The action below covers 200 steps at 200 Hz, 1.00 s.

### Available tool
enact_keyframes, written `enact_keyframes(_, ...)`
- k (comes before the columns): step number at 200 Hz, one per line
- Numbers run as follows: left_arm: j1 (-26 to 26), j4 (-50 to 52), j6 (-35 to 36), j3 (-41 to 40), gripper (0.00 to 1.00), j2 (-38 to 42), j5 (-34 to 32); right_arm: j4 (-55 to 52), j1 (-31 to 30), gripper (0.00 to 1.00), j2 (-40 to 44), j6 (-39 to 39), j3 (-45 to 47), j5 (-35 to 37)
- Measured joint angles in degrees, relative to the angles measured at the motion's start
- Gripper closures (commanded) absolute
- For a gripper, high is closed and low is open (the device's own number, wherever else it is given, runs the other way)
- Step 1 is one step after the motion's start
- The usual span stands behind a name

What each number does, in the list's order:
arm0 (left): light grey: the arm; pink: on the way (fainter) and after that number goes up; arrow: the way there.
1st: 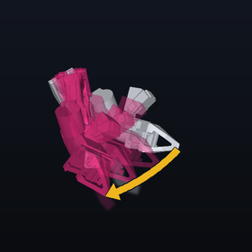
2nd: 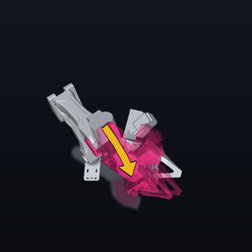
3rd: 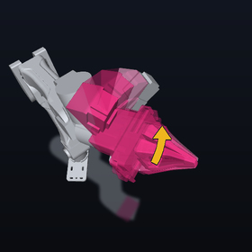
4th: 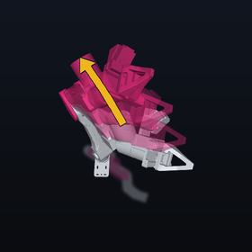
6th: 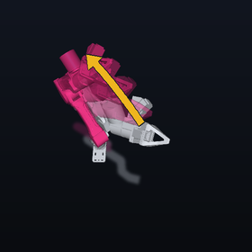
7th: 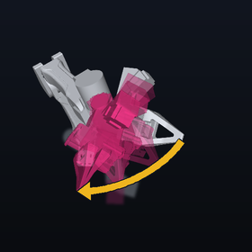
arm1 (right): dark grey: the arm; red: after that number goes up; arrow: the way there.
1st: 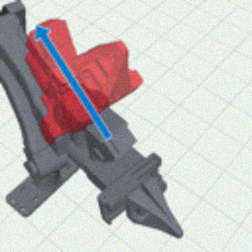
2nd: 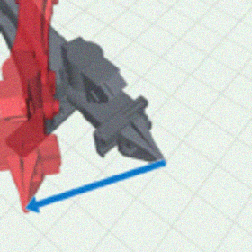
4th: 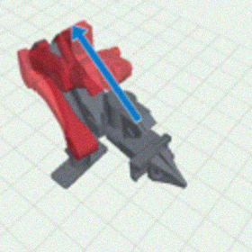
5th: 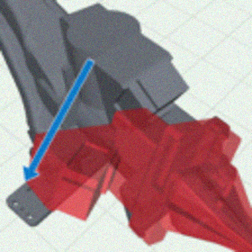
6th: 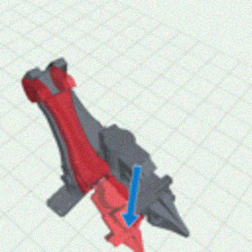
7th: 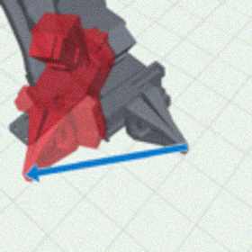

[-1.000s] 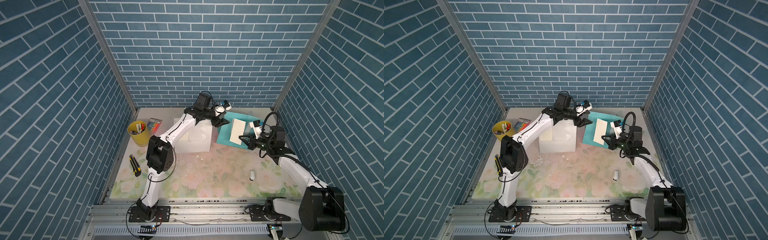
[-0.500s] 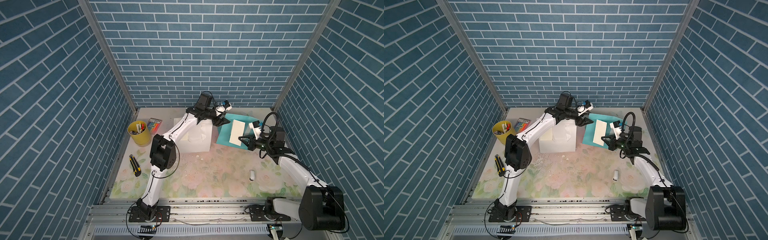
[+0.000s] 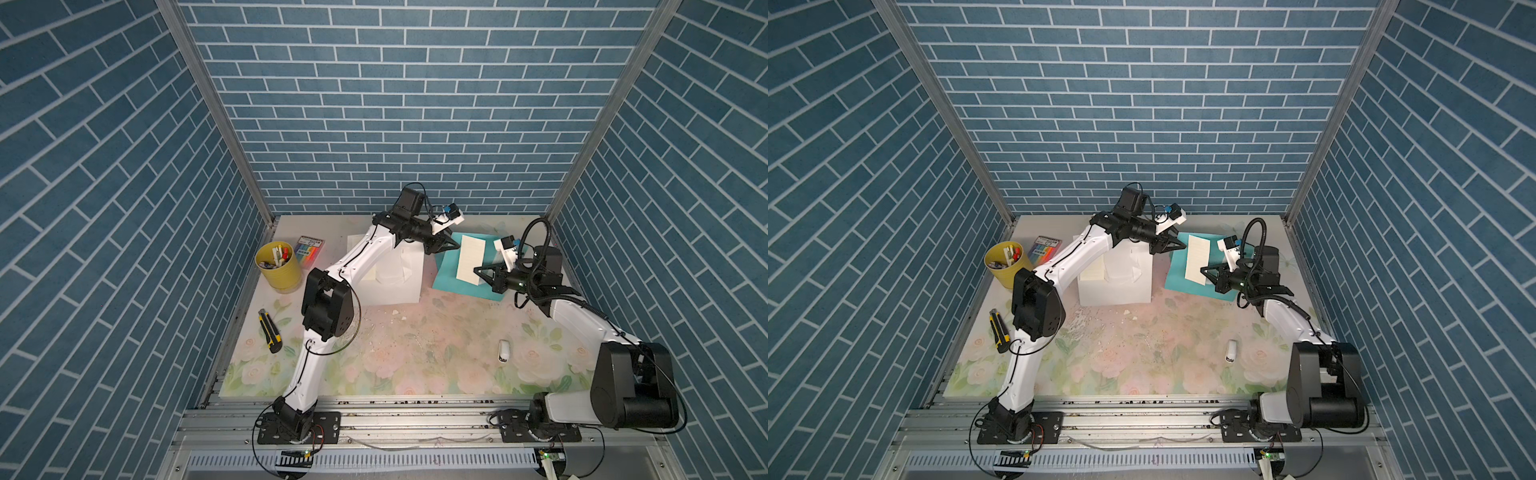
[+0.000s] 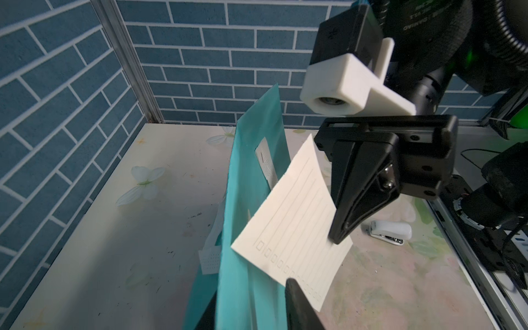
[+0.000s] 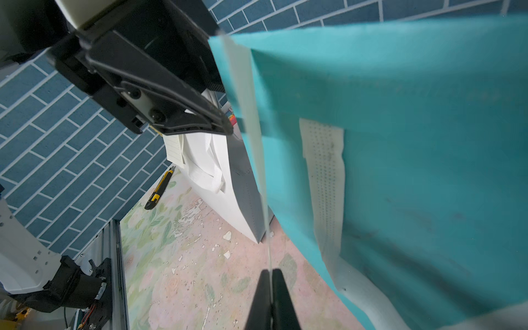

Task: Staple the receipts to the bags
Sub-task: Hold the receipt from the takeout bag.

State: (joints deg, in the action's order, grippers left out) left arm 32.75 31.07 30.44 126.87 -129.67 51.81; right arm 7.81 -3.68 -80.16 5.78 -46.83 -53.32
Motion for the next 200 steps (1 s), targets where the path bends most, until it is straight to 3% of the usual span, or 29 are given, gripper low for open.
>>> enact_keyframes(67,0.07,2.21,-0.09,1.57,0.72,-0.57,1.33,6.99,-0.96,1.0,-6.21,3.43,-1.22,-1.03)
enact_keyframes(116,0.07,2.93,-0.28,1.79,0.86,-0.57,1.42,12.13,-2.45,1.0,-8.2,6.38,-1.22,-1.01)
enact_keyframes(163,0.07,3.19,-0.22,1.81,0.79,-0.57,1.27,14.43,-3.08,1.0,-9.16,7.93,-1.2,-0.98)
enact_keyframes(200,0.11,3.39,-0.63,2.12,0.79,-0.57,1.18,15.5,-3.08,1.0,-9.18,8.39,0.0,-0.92)
